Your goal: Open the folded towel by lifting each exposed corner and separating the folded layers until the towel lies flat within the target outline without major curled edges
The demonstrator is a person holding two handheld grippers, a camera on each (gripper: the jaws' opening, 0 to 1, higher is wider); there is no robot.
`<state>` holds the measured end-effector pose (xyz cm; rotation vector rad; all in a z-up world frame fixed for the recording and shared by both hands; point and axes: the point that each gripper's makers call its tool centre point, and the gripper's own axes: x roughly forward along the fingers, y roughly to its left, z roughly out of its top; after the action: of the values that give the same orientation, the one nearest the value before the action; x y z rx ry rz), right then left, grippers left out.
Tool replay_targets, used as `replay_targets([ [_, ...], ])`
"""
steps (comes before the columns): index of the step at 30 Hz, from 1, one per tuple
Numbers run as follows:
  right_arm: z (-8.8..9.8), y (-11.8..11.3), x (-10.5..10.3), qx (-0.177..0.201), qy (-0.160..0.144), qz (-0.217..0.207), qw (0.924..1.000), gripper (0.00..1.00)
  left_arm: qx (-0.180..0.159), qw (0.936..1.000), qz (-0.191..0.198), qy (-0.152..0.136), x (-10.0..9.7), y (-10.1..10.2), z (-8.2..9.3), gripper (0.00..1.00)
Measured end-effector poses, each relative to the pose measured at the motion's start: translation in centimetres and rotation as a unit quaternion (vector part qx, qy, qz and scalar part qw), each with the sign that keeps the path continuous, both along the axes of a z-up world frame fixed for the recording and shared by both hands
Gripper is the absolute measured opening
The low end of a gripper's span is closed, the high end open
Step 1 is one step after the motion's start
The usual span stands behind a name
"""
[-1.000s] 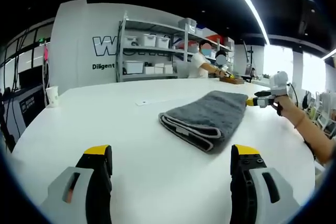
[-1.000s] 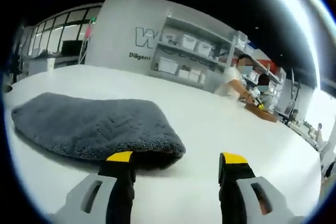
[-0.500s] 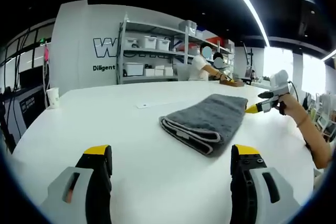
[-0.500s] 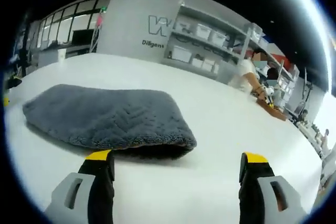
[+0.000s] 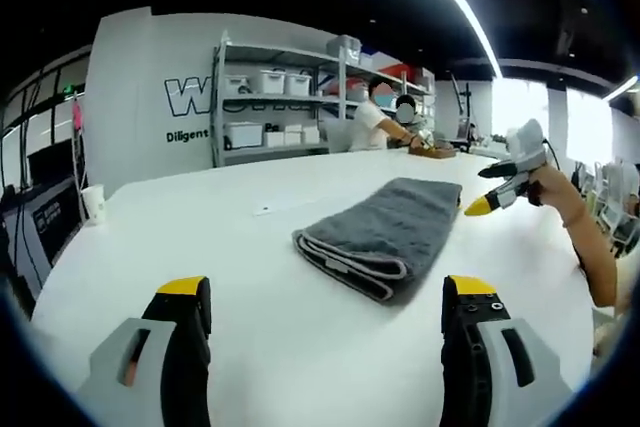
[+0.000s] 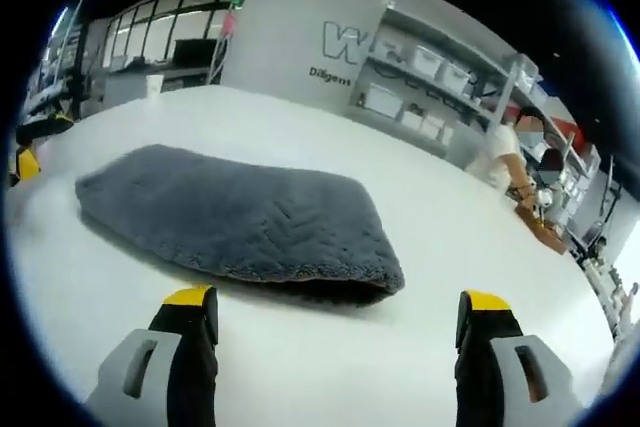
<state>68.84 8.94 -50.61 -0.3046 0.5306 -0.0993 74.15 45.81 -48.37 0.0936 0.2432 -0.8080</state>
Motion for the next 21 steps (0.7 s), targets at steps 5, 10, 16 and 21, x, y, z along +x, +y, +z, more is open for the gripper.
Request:
replay_targets([
  [5, 1.6, 2.2, 0.0, -0.020, -0.008, 0.042, 0.9989, 0.99, -0.004, 1.0000, 0.000, 0.004, -0.1, 0.9, 0.3, 0.94],
  [10, 2.9, 5.7, -0.3, -0.041, -0.015, 0.102, 0.9938, 0.99, 0.041, 0.9991, -0.003, -0.005, -0.3, 1.8, 0.2, 0.96],
  [16, 4.6, 13.1, -0.4, -0.059, -0.050, 0.220, 0.9724, 0.99, 0.058, 0.9977, -0.033, -0.009, -0.4, 1.2, 0.7, 0.96],
  [21, 4.8, 19.5, -0.5, -0.075, -0.068, 0.304, 0.9474, 0.99, 0.068, 0.9964, -0.049, -0.009, -0.2, 0.4, 0.3, 0.97],
])
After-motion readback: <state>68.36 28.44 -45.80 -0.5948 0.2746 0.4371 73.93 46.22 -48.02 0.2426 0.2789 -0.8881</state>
